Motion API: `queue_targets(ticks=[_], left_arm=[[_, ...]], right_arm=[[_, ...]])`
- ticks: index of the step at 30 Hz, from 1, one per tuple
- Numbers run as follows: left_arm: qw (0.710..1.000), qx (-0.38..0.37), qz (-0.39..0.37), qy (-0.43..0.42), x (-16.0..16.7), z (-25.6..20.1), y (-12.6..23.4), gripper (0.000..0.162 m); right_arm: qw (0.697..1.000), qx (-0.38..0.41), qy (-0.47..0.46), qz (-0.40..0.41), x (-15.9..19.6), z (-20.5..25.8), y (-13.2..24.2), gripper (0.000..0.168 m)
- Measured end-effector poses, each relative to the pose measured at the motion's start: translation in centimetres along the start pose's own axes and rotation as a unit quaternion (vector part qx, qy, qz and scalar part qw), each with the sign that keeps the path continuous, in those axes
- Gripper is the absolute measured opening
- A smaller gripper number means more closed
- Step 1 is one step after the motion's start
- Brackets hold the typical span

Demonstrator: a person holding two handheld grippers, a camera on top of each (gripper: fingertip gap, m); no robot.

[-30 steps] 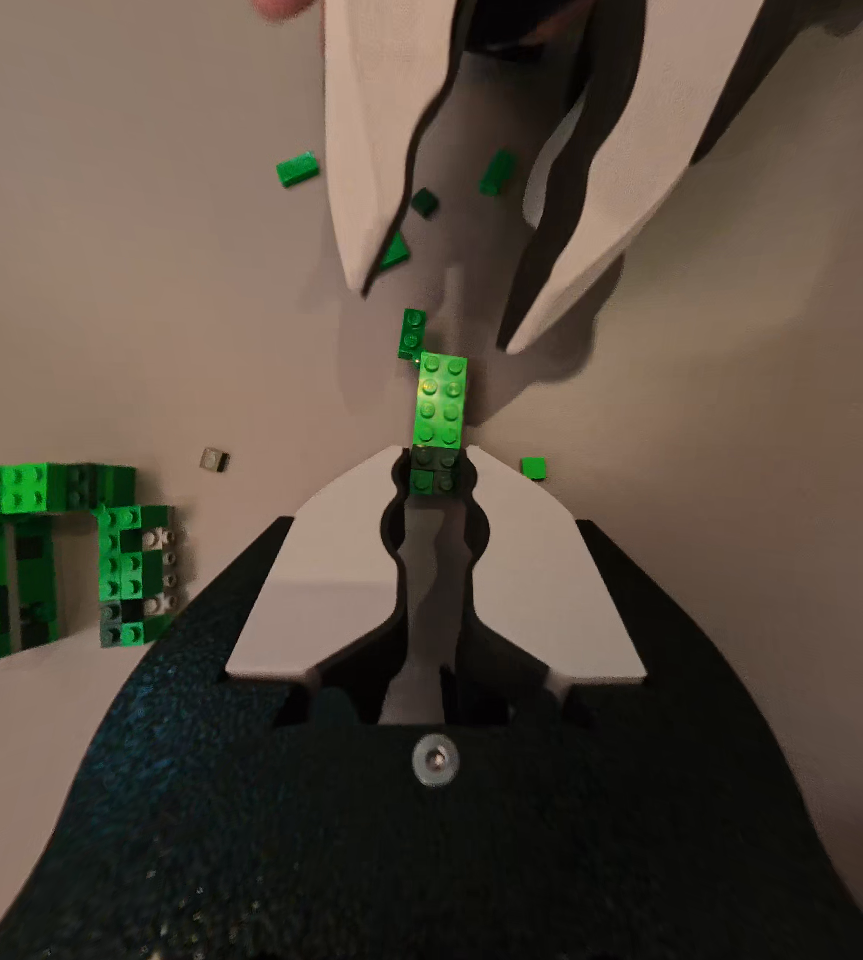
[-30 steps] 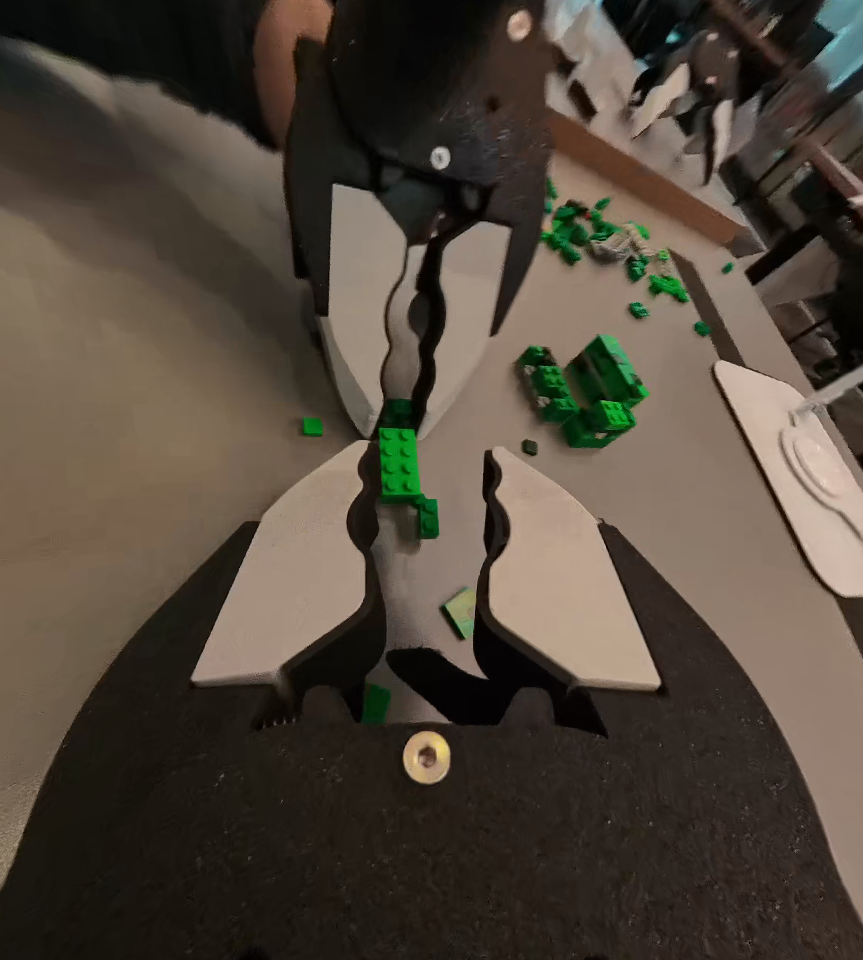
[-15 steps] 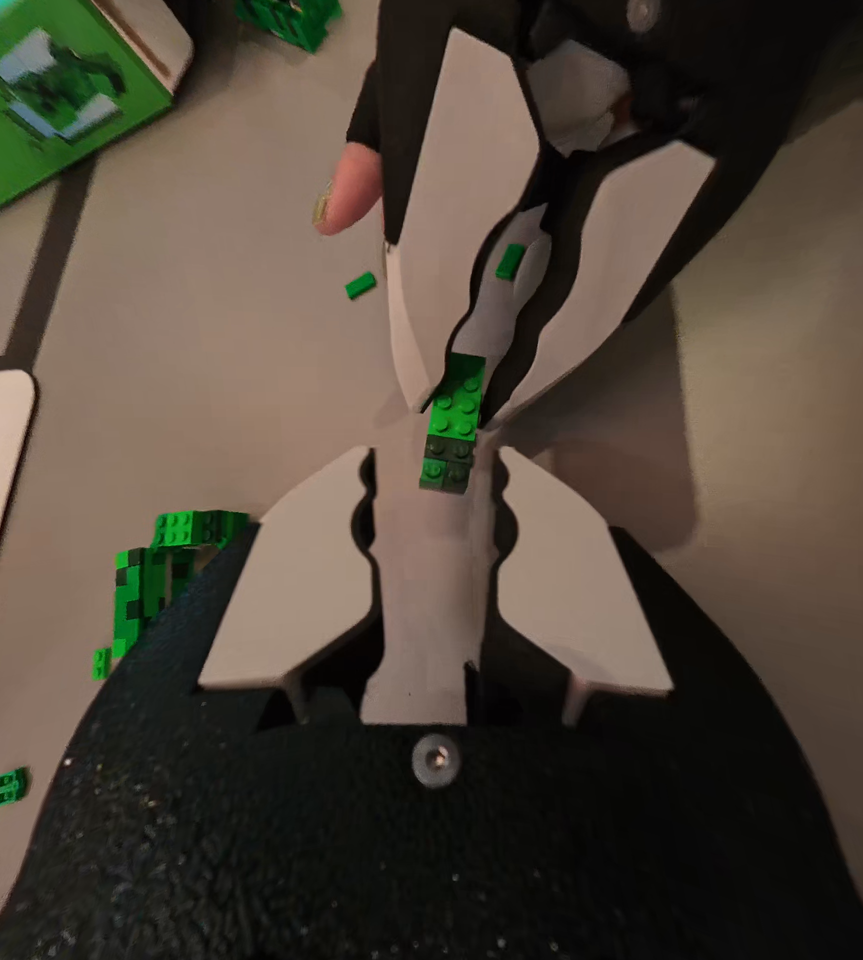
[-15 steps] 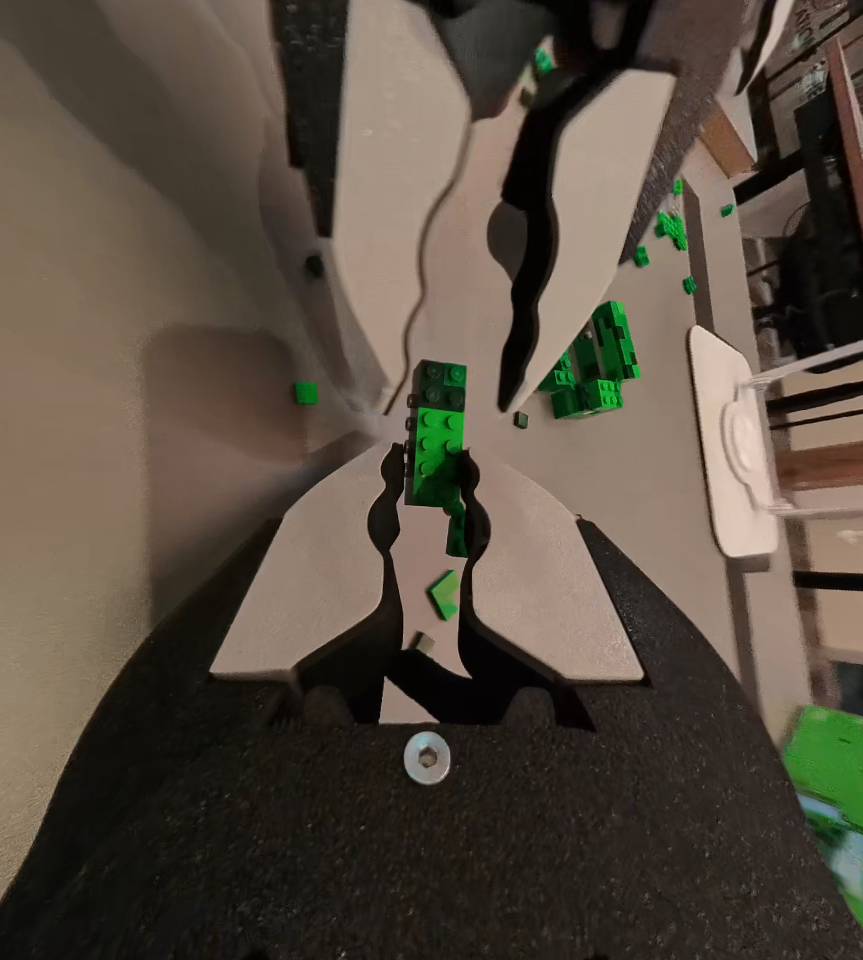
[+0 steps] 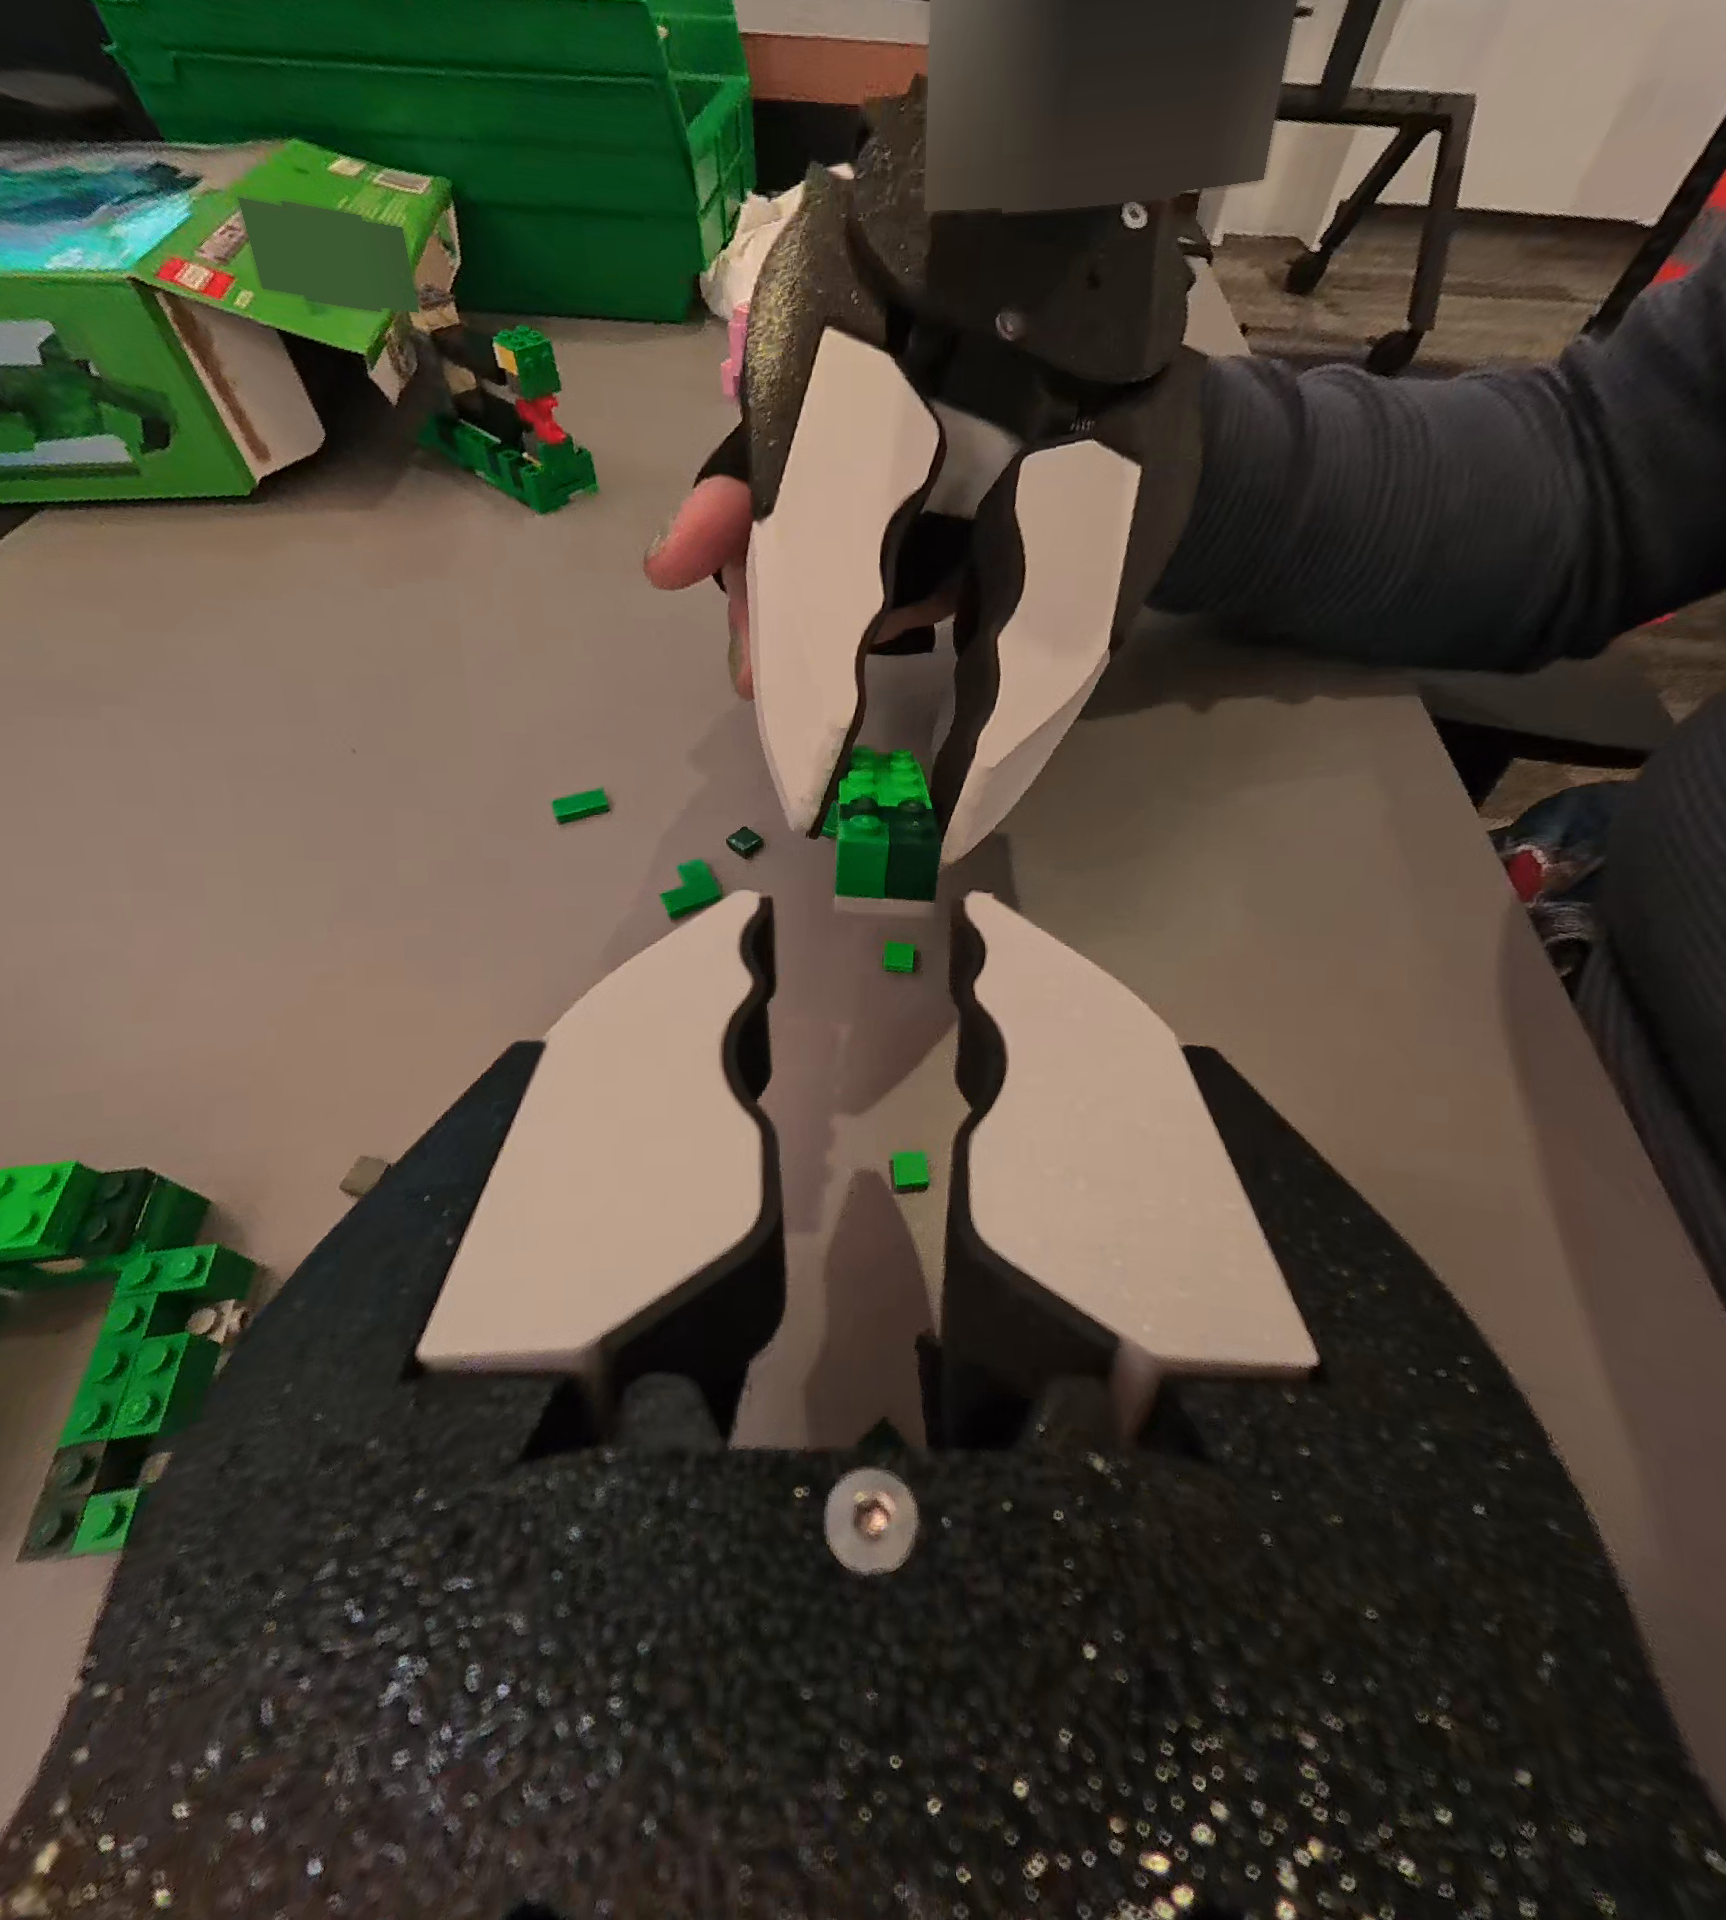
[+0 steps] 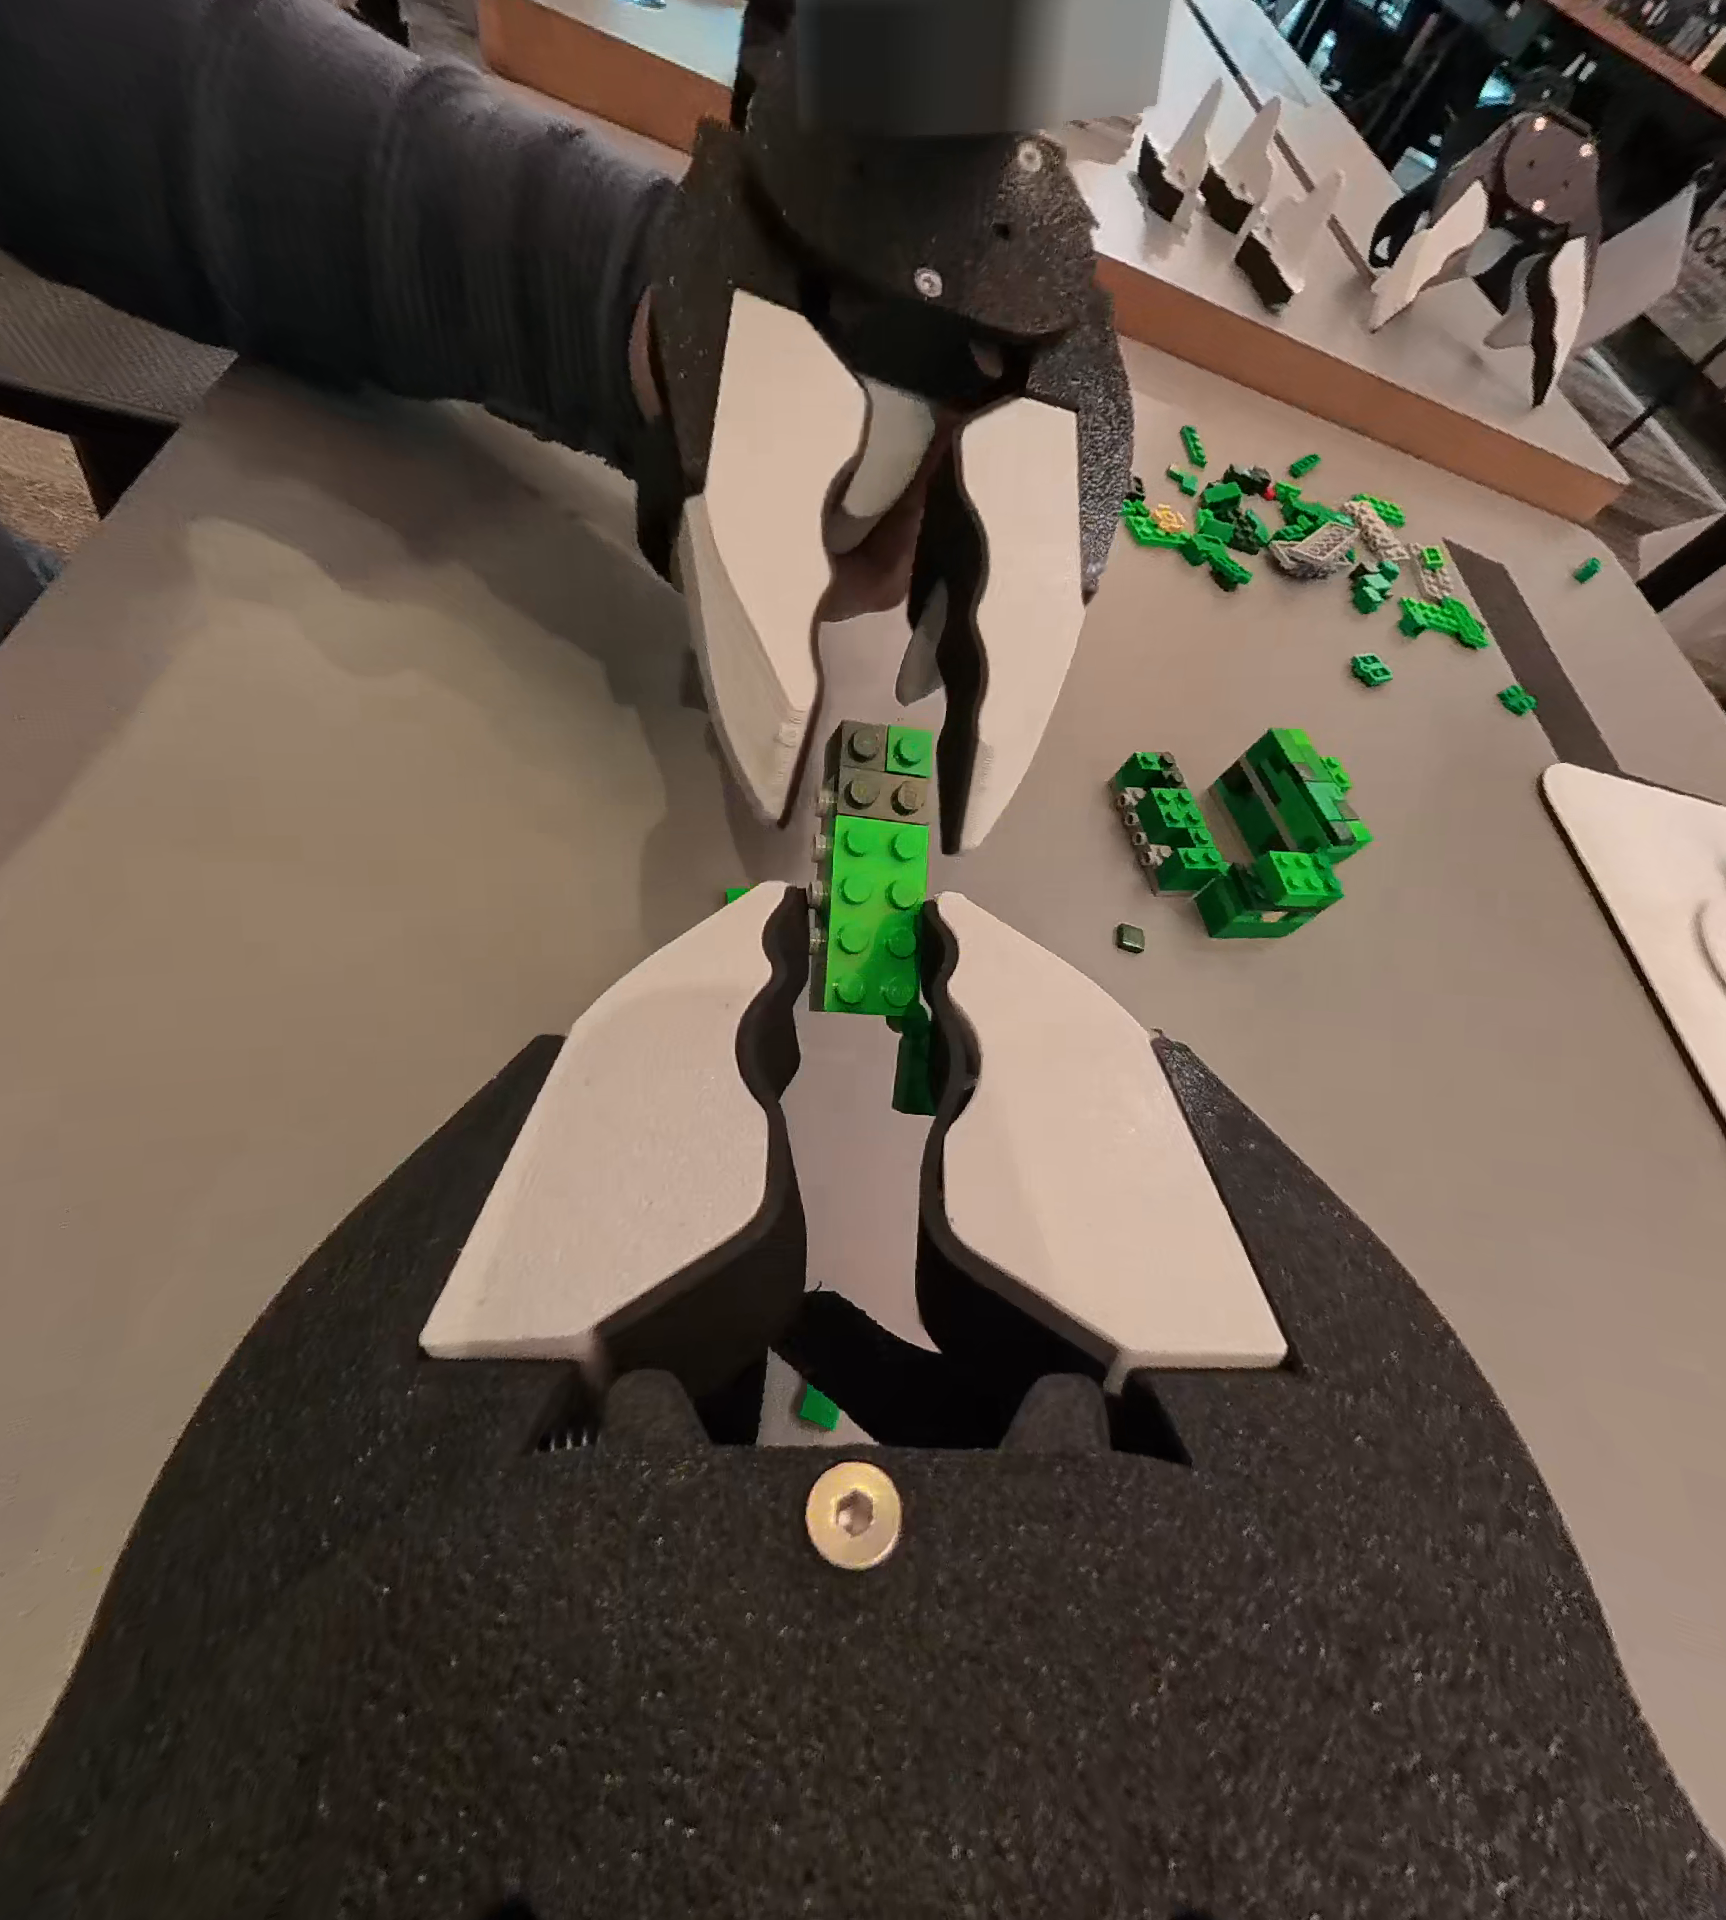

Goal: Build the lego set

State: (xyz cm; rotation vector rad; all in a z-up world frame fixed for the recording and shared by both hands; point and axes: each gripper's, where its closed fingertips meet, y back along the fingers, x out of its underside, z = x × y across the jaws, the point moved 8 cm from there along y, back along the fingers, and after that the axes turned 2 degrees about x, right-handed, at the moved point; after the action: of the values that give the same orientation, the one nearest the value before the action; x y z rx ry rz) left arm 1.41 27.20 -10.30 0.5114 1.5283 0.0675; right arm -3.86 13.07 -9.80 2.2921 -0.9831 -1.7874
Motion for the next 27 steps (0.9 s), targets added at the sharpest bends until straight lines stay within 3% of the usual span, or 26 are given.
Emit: queue_targets(ticks=[3, 8, 10, 12, 15, 19, 23, 27], left_arm=[[1.0, 0.013, 0.0, -0.025, -0.1, -0.4, -0.1, 0.017], [0.999, 0.001, -0.009, -0.04, 0.1, -0.1, -0.1, 0.016], [0.999, -0.025, -0.024, -0.04, 0.0, 0.8, 0.1, 0.016], [0.996, -0.064, -0.044, -0.04, -0.3, 2.2, 0.3, 0.016], [0.988, -0.122, -0.083, -0.034, -0.5, 4.7, 0.4, 0.016], [0.978, -0.167, -0.119, -0.026, 0.0, 6.8, 0.6, 0.016], [0.964, -0.244, -0.103, -0.029, 0.6, 7.0, 1.7, 0.016], [0.962, -0.241, -0.105, -0.068, 0.7, 6.4, 2.1, 0.016]], right_arm=[[1.0, -0.004, 0.004, 0.003, 0.0, 0.2, -0.3, 0.02], [1.0, 0.021, 0.009, 0.004, 0.0, 0.0, -0.3, 0.022], [0.997, 0.073, 0.019, -0.012, -0.2, -0.6, 0.1, 0.04], [0.989, 0.14, 0.022, -0.032, -0.4, -1.6, 1.1, 0.046], [0.959, 0.268, 0.027, -0.089, 0.2, -3.2, 2.8, 0.043], [0.891, 0.437, -0.005, -0.124, 2.8, -4.8, 4.2, 0.028], [0.889, 0.451, -0.004, -0.079, 3.8, -5.2, 3.4, 0.031], [0.884, 0.462, 0.022, -0.066, 3.8, -5.0, 3.2, 0.029]])
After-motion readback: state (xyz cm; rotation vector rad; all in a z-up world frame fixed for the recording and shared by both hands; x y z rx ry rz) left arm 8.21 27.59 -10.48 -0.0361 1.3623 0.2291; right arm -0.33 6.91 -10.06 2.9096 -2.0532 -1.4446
